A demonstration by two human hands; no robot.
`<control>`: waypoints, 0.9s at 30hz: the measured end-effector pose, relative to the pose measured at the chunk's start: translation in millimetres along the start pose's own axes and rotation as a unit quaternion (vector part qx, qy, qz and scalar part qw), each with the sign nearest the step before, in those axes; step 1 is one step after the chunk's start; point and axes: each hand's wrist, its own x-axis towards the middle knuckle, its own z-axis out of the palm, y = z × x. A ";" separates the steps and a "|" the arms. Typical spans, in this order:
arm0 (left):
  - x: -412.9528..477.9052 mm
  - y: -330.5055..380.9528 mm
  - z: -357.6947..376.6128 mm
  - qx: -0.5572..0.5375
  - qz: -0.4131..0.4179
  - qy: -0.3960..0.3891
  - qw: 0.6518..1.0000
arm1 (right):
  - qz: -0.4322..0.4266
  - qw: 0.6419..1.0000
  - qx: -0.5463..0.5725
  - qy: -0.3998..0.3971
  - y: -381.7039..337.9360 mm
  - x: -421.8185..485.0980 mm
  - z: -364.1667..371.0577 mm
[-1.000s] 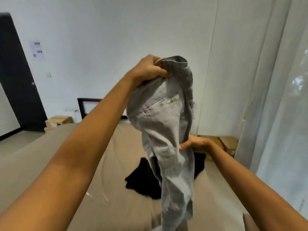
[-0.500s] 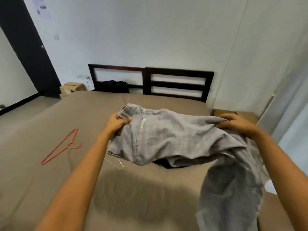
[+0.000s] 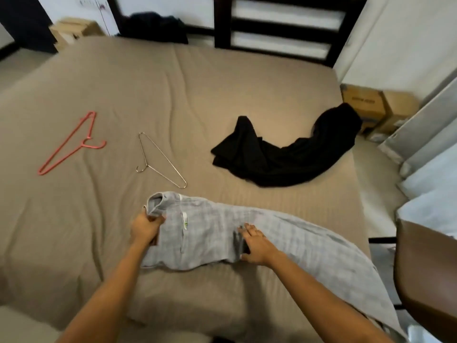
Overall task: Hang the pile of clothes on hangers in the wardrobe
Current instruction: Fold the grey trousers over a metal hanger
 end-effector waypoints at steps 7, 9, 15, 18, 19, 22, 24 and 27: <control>48.3 9.2 16.8 0.130 0.021 0.187 0.973 | 0.074 0.991 -0.082 0.073 34.9 -10.9 50.0; 45.2 19.0 47.2 0.214 0.075 0.135 0.964 | 0.115 0.985 -0.068 0.107 49.8 -11.8 56.0; -63.1 30.0 196.9 0.312 0.441 -0.255 0.802 | 0.114 0.973 0.092 0.180 95.6 -23.1 81.2; -99.9 40.6 250.2 0.377 0.472 -0.306 0.736 | 0.234 0.823 0.297 0.424 106.7 -40.5 100.1; -105.8 47.3 261.8 0.394 0.460 -0.307 0.735 | 0.322 0.734 0.364 0.474 113.9 -45.9 102.4; -110.4 69.9 280.6 0.464 0.425 -0.292 0.720 | 0.609 0.387 0.548 0.423 152.0 -66.5 97.0; -108.5 76.3 287.0 0.478 0.432 -0.298 0.704 | 0.629 0.178 0.652 0.383 180.1 -84.1 94.5; -101.5 69.8 290.6 0.508 0.434 -0.336 0.664 | 0.460 0.076 0.755 0.461 211.3 -101.8 100.7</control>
